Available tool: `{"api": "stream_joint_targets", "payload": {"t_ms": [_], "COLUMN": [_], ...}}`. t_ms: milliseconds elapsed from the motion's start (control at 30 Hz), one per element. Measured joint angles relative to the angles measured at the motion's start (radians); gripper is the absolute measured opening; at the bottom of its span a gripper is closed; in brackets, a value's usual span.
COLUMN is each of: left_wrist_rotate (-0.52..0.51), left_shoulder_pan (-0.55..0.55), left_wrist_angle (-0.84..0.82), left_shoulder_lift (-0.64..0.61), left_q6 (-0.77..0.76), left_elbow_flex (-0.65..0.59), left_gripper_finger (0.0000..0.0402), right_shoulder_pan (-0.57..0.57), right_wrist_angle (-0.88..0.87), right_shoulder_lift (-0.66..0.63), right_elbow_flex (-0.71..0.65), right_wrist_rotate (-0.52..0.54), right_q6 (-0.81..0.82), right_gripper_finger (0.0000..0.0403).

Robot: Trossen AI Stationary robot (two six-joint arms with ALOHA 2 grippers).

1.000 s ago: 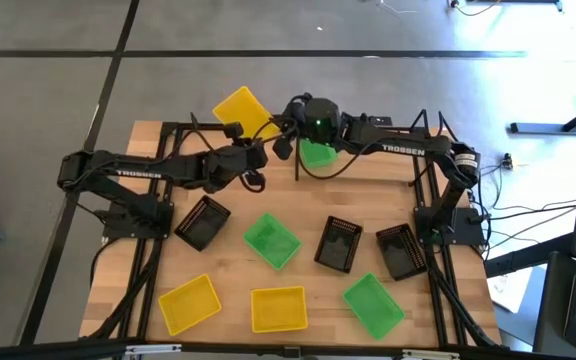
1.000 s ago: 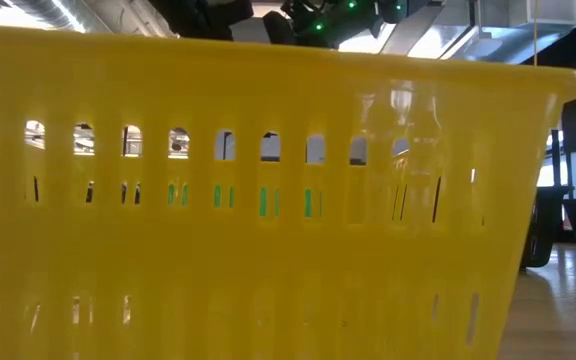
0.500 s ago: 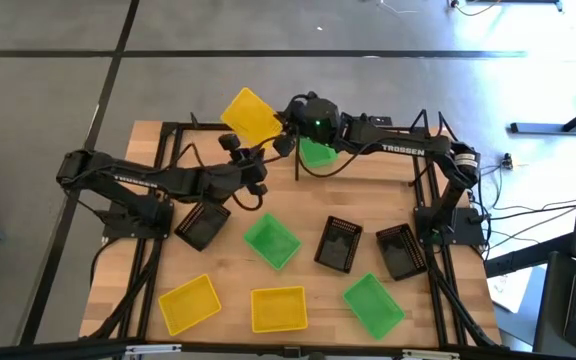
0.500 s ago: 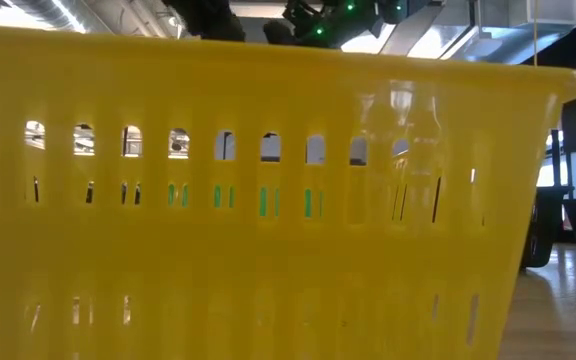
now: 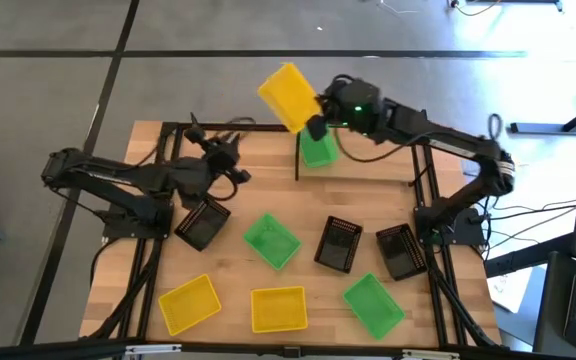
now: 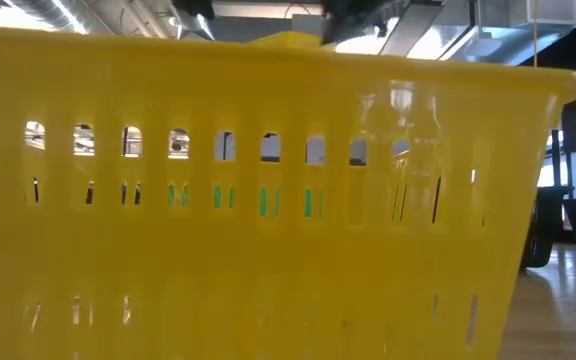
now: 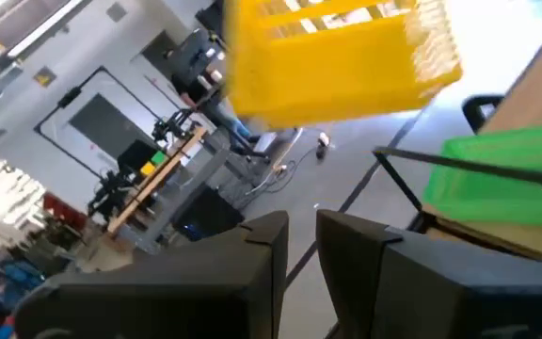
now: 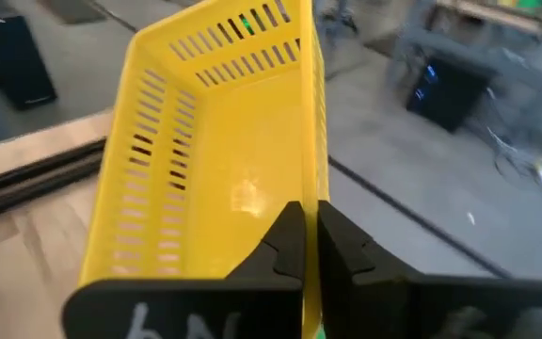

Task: Stack baskets on shelf by color
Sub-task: Put the top yellow bin onto the shelf

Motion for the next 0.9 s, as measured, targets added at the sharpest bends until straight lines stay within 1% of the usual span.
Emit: {"api": "stream_joint_targets", "payload": {"t_ms": [167,267,333,367,467,567,667,767,833,900], "left_wrist_rotate": [0.005,0.017,0.059,0.108,0.317,0.508,0.679,0.863,0.982,1.078], "left_shoulder_pan": [0.022,0.042,0.065,0.079,0.127,0.192,0.266,0.344,0.393,0.435], "left_wrist_angle": [0.0,-0.008,-0.013,-0.026,-0.063,-0.098,-0.171,-0.254,-0.315,-0.357], "left_shoulder_lift": [-0.058,-0.076,-0.082,-0.082,-0.081,-0.089,-0.086,-0.087,-0.087,-0.087], "left_q6": [-0.045,-0.046,-0.047,-0.051,-0.095,-0.15,-0.229,-0.315,-0.355,-0.384], "left_elbow_flex": [-0.001,0.0,0.0,0.0,-0.001,-0.001,-0.001,-0.001,-0.001,-0.001], "left_gripper_finger": [0.0055,0.0055,0.0055,0.0055,0.0055,0.0055,0.0055,0.0055,0.0055,0.0055], "right_shoulder_pan": [0.0,0.0,0.0,0.0,0.0,0.0,0.0,0.0,0.001,0.001], "right_wrist_angle": [-0.233,-0.35,-0.42,-0.456,-0.564,-0.671,-0.783,-0.903,-0.961,-0.989], "right_shoulder_lift": [-0.124,-0.185,-0.22,-0.234,-0.269,-0.295,-0.305,-0.306,-0.307,-0.309], "right_elbow_flex": [0.001,0.001,0.001,0.001,0.001,0.001,0.002,-0.002,-0.023,-0.064], "right_wrist_rotate": [0.073,0.08,0.092,0.104,0.142,0.154,0.151,0.133,0.123,0.117], "right_q6": [0.181,0.29,0.364,0.393,0.476,0.557,0.661,0.798,0.879,0.949], "right_gripper_finger": [0.0,0.0,0.0,0.0,0.0,0.0,0.0,0.0,0.0,0.0]}}
